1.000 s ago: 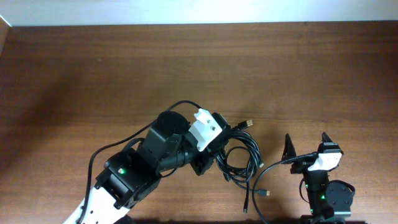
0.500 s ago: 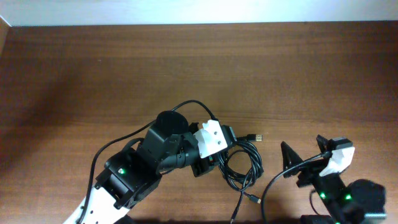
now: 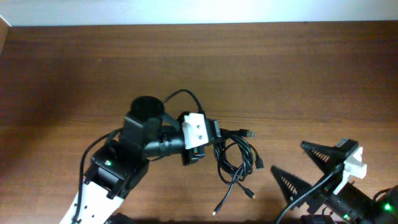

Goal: Untangle cables
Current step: 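Lift the cable bundle with the left gripper and raise it up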

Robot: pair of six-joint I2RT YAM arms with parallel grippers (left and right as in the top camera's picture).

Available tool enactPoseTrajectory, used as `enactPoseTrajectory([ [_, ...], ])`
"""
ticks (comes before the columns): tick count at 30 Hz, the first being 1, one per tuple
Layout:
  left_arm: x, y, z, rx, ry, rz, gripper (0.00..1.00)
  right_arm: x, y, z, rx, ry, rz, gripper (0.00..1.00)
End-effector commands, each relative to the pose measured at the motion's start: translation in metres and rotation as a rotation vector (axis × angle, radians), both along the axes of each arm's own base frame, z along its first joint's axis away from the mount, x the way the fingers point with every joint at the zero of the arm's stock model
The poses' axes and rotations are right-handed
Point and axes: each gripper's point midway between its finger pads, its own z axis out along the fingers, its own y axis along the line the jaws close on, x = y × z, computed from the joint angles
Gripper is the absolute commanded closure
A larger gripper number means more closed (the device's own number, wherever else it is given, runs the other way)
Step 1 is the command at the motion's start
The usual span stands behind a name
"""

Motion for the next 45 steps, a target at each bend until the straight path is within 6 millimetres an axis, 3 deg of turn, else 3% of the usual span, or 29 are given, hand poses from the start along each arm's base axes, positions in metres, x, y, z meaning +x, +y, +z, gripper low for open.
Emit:
enactPoseTrajectory([
  [1,-0.032,0.001,0.034,-0.131,-0.025,-0.214,1.0,-0.019,0.019,0.01,0.056,0.008,0.149,0.01],
  [7,-0.032,-0.001,0.032,-0.137,0.009,-0.219,1.0,-0.023,0.022,0.011,0.092,0.039,0.168,0.01],
  [18,-0.013,-0.016,0.026,-0.175,0.154,-0.233,1.0,-0.025,0.023,0.011,0.095,0.044,0.18,0.0],
  [26,-0.017,-0.019,0.028,-0.199,0.155,-0.305,1.0,-0.008,0.008,0.006,0.059,0.04,0.05,0.14],
  [31,-0.019,-0.022,0.028,-0.201,0.144,-0.312,1.0,-0.003,0.008,0.008,0.077,0.05,0.045,0.15],
  [39,-0.015,-0.048,0.018,-0.151,0.106,-0.244,1.0,-0.002,0.017,0.007,0.097,0.088,0.122,0.15],
  [45,-0.005,-0.05,0.015,-0.139,0.085,-0.188,1.0,-0.004,0.018,0.004,0.098,0.105,0.13,0.15],
])
